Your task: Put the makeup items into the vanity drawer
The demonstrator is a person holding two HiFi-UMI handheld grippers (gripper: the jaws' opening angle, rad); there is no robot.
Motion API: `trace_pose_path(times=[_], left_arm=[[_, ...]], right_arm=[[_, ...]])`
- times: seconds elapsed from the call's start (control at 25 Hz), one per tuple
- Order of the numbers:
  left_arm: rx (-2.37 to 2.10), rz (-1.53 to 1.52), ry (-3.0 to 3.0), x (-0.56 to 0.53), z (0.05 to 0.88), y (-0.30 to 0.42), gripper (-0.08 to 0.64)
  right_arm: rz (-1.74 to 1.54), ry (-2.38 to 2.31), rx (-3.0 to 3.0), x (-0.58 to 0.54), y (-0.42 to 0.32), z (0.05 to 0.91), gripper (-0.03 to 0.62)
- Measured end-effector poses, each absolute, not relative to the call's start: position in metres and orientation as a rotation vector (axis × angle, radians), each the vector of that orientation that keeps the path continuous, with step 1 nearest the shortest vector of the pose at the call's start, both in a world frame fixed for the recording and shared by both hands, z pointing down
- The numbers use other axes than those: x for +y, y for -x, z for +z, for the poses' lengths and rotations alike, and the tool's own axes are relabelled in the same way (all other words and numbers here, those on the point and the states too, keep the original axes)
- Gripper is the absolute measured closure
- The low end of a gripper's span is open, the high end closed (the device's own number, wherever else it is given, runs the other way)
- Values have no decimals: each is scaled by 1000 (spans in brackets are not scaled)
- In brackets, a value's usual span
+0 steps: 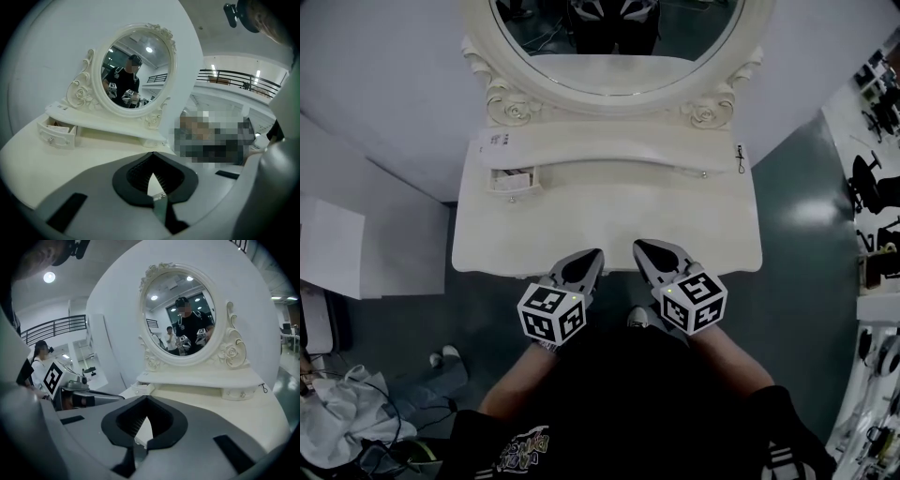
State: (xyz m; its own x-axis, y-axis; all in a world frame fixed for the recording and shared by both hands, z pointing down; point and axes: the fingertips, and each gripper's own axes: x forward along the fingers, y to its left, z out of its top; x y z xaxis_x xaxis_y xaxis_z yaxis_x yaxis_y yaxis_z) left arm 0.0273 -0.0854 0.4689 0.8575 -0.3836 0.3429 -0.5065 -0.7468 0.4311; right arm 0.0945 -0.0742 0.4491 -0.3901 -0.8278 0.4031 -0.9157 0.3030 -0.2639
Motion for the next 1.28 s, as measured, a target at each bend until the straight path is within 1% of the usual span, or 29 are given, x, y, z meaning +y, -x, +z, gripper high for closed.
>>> trace_pose_path(times=[0.28, 0.64, 1.28], left_arm=[[-677, 358, -2525, -57, 470, -39, 560], [-718, 353, -2532, -29, 470, -62, 560], [-835, 343, -2463, 7, 474, -59, 560]], right_arm=[[746, -1561, -2406, -39, -97, 459, 563], [719, -1476, -2470, -11, -111, 459, 563], [775, -1346, -2548, 18, -110, 462, 563]])
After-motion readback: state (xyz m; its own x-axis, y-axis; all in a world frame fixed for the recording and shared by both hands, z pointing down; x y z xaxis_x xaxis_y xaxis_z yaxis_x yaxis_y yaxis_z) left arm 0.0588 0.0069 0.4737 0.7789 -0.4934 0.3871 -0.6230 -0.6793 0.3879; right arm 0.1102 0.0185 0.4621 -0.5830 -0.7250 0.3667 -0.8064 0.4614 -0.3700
